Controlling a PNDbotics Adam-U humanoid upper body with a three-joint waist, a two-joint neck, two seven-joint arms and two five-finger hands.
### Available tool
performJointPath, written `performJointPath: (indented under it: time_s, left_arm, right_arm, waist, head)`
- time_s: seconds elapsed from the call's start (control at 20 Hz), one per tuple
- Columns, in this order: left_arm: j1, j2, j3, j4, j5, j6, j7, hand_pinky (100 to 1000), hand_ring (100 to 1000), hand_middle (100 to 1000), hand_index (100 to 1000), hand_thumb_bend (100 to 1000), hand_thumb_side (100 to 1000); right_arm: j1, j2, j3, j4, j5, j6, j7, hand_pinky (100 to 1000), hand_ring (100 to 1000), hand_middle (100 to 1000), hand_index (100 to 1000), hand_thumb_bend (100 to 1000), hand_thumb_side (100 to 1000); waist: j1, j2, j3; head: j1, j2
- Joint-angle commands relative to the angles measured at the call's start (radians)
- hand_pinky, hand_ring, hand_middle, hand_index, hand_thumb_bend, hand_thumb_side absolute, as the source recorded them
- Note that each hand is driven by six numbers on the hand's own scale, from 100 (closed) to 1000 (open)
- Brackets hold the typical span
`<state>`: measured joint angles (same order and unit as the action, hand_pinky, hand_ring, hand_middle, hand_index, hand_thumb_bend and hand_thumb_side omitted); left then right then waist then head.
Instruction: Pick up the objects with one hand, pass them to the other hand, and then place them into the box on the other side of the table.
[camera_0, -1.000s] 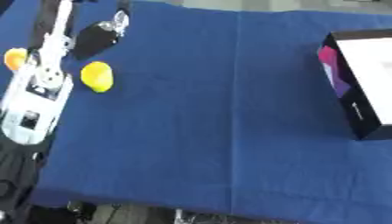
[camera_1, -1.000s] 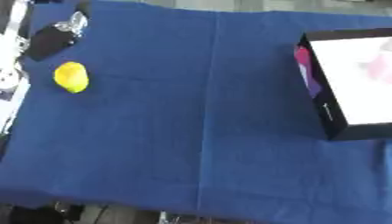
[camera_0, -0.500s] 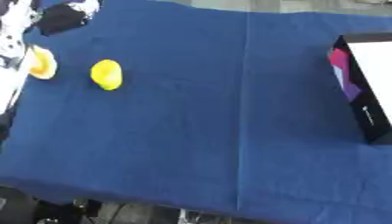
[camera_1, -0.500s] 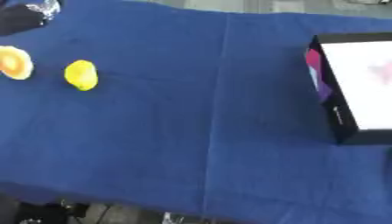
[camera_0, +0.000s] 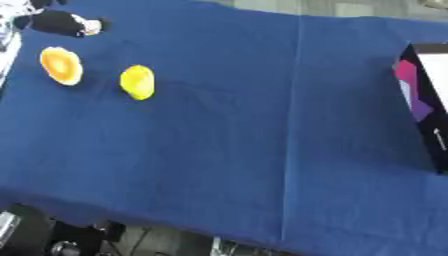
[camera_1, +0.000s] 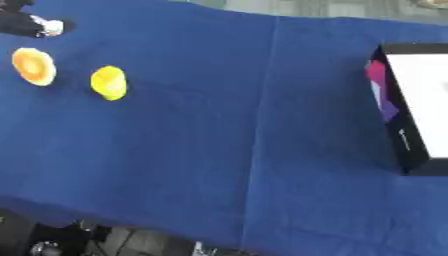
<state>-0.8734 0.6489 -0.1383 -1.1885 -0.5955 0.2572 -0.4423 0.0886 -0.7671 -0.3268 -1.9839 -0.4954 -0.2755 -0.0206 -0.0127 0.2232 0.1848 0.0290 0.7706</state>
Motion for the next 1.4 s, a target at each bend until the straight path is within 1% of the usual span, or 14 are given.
performJointPath:
  time_s: [0.05, 0.1, 0.15, 0.25, 0.4, 0.45, 0.6, 0.65, 0.8, 0.9, 0.95, 1.15, 1.25, 1.4]
  left_arm:
    - [-0.031, 0.057, 0.016, 0.053, -0.044, -0.028, -0.099, 852, 802, 747, 832, 629, 408]
    - [-0.033, 0.060, 0.017, 0.067, -0.056, -0.037, -0.125, 853, 802, 748, 832, 630, 408]
    - [-0.035, 0.064, 0.018, 0.080, -0.069, -0.045, -0.149, 854, 809, 751, 833, 642, 387]
    - [-0.041, 0.070, 0.022, 0.104, -0.092, -0.058, -0.189, 859, 814, 753, 835, 635, 385]
    - [-0.048, 0.075, 0.031, 0.134, -0.112, -0.068, -0.226, 861, 818, 757, 839, 639, 387]
    - [-0.049, 0.076, 0.034, 0.139, -0.116, -0.070, -0.232, 862, 819, 758, 840, 621, 383]
    - [-0.053, 0.082, 0.043, 0.151, -0.122, -0.071, -0.239, 863, 822, 760, 841, 617, 347]
    - [-0.054, 0.084, 0.046, 0.156, -0.126, -0.069, -0.240, 863, 824, 761, 840, 615, 321]
    - [-0.057, 0.091, 0.057, 0.172, -0.141, -0.062, -0.239, 862, 826, 761, 836, 617, 294]
    - [-0.058, 0.095, 0.064, 0.185, -0.153, -0.056, -0.239, 861, 829, 763, 837, 623, 285]
    - [-0.058, 0.097, 0.066, 0.191, -0.161, -0.053, -0.238, 857, 834, 766, 840, 648, 269]
    - [-0.056, 0.104, 0.073, 0.217, -0.242, -0.020, -0.227, 847, 842, 769, 840, 691, 232]
    - [-0.055, 0.106, 0.085, 0.242, -0.274, -0.004, -0.226, 848, 841, 769, 839, 682, 233]
    - [-0.052, 0.108, 0.105, 0.280, -0.291, 0.013, -0.221, 849, 842, 771, 841, 674, 240]
  right_arm:
    - [-0.001, -0.016, -0.008, -0.016, 0.015, -0.001, 0.000, 910, 1000, 928, 1000, 100, 470]
    - [0.000, -0.016, -0.008, -0.016, 0.017, -0.003, -0.001, 910, 1000, 928, 1000, 100, 470]
    - [0.001, -0.016, -0.008, -0.016, 0.020, -0.005, 0.000, 910, 1000, 926, 1000, 100, 470]
    - [0.004, -0.014, -0.007, -0.016, 0.026, -0.006, 0.001, 910, 1000, 925, 1000, 100, 461]
    - [0.004, -0.007, -0.005, -0.016, 0.037, -0.005, 0.002, 910, 1000, 922, 1000, 100, 470]
    - [0.004, -0.005, -0.004, -0.016, 0.041, -0.005, 0.002, 910, 1000, 920, 1000, 100, 461]
    - [-0.003, 0.004, 0.000, -0.016, 0.050, -0.001, 0.006, 911, 1000, 920, 1000, 100, 470]
    - [-0.006, 0.007, 0.002, -0.016, 0.054, 0.000, 0.009, 911, 1000, 919, 1000, 100, 470]
    - [-0.014, 0.017, 0.007, -0.016, 0.065, 0.003, 0.017, 911, 1000, 919, 1000, 100, 470]
    - [-0.017, 0.022, 0.009, -0.016, 0.072, 0.004, 0.021, 911, 1000, 919, 1000, 100, 470]
    - [-0.017, 0.023, 0.010, -0.016, 0.075, 0.004, 0.022, 911, 1000, 918, 1000, 100, 470]
    - [-0.018, 0.032, 0.016, -0.016, 0.095, 0.010, 0.028, 911, 1000, 918, 1000, 100, 470]
    - [-0.017, 0.035, 0.017, -0.016, 0.102, 0.010, 0.029, 912, 1000, 917, 1000, 100, 470]
    - [-0.013, 0.039, 0.018, -0.016, 0.111, 0.009, 0.028, 912, 1000, 916, 1000, 100, 470]
  waist:
    - [0.011, -0.022, -0.004]
    - [0.011, -0.022, -0.005]
    - [0.010, -0.021, -0.007]
    - [0.009, -0.019, -0.010]
    - [0.007, -0.014, -0.015]
    - [0.007, -0.011, -0.017]
    - [0.006, 0.000, -0.025]
    - [0.006, 0.004, -0.027]
    - [0.007, 0.016, -0.035]
    - [0.008, 0.022, -0.039]
    - [0.008, 0.024, -0.040]
    - [0.007, 0.030, -0.044]
    - [0.007, 0.031, -0.044]
    - [0.006, 0.032, -0.044]
  head:
    - [0.005, -0.007]
    - [0.004, -0.008]
    - [0.004, -0.010]
    - [0.004, -0.015]
    - [-0.004, -0.029]
    - [-0.012, -0.033]
    - [-0.041, -0.044]
    - [-0.048, -0.047]
    - [-0.058, -0.055]
    - [-0.058, -0.057]
    - [-0.057, -0.057]
    - [-0.042, -0.058]
    - [-0.036, -0.056]
    - [-0.030, -0.057]
